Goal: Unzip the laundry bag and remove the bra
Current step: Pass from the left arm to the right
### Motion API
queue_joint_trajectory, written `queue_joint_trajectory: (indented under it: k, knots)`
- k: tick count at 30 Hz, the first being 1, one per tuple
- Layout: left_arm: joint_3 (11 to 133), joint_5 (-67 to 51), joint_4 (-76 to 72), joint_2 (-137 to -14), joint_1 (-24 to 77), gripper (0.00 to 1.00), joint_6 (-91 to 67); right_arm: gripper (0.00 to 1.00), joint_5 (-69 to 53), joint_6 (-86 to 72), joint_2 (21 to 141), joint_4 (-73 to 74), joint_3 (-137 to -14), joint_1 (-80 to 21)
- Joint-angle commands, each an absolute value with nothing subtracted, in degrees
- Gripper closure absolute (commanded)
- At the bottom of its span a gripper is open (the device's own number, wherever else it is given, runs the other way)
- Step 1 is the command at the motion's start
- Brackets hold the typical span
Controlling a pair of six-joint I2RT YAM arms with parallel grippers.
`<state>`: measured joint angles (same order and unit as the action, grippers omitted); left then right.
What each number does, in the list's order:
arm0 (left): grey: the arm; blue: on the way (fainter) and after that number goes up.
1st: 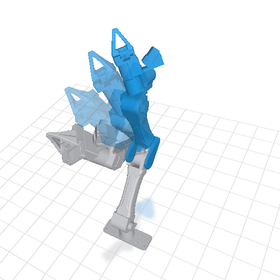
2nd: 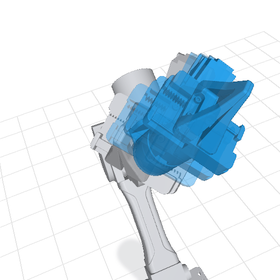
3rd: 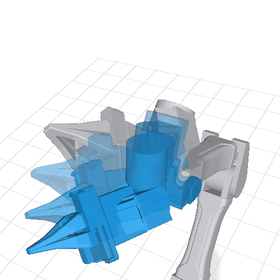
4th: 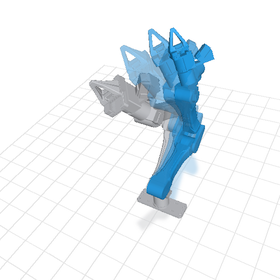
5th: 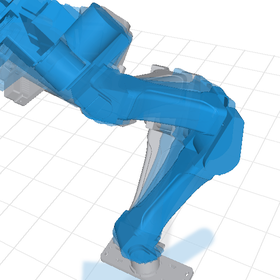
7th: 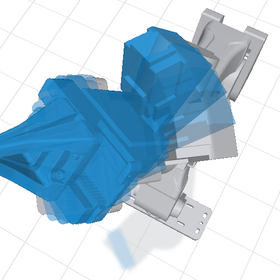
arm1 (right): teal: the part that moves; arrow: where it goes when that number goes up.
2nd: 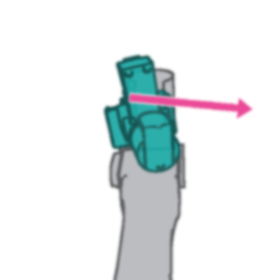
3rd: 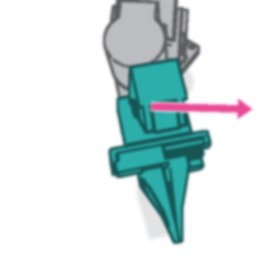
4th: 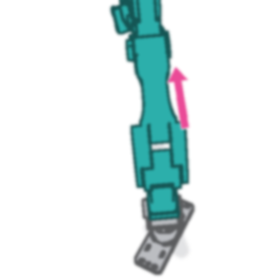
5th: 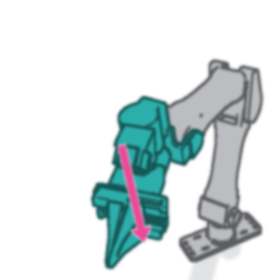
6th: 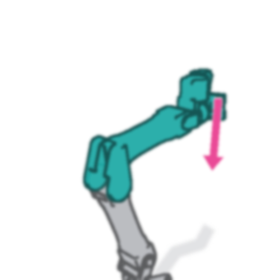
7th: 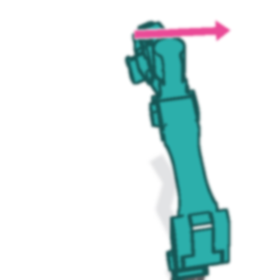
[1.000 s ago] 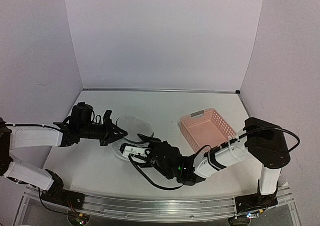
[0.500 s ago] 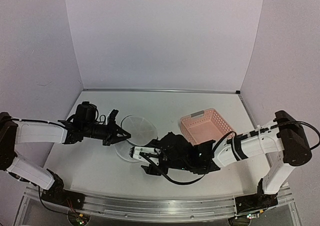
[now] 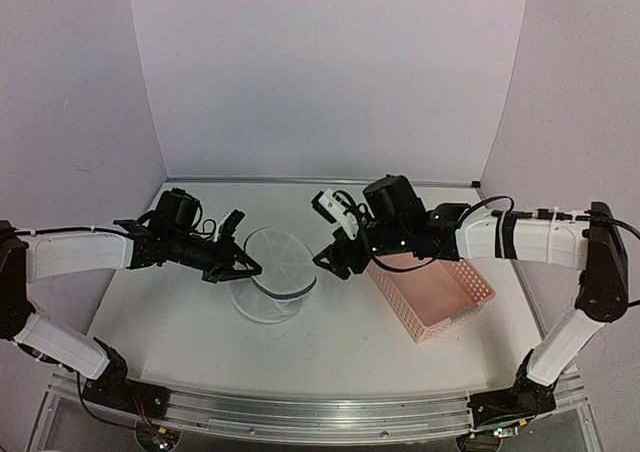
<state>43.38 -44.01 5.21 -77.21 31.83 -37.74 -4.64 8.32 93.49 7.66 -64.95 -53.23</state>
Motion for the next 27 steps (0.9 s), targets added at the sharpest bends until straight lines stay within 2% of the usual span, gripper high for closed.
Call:
queue_joint_trajectory:
  k: [1,5,9,15,22,27]
  knots:
    - [47.46,-48.16,11.73,-74.79,31.82,1.00,-30.11,0.20,-16.24,-0.66,95.31,11.22,-71.76,-47.67]
    - [48.71,-49.75,14.93,-74.51,31.90,1.00,-26.51,0.20,-27.30,-6.00,100.37,12.41,-76.01,-42.49]
    - [49.92,-50.39,18.16,-74.82,32.33,1.00,-23.25,0.18,-35.77,-7.87,105.24,12.87,-79.19,-41.49]
    - [51.43,-51.23,21.34,-76.41,32.72,1.00,-19.55,0.18,-42.98,-8.44,110.56,12.88,-81.41,-41.53]
    - [51.86,-51.70,22.91,-77.30,32.96,1.00,-17.18,0.23,-50.70,-9.71,115.45,12.32,-84.10,-41.49]
    - [51.94,-51.76,23.27,-78.08,32.96,1.00,-16.46,0.30,-54.27,-10.32,116.75,11.34,-84.72,-41.57]
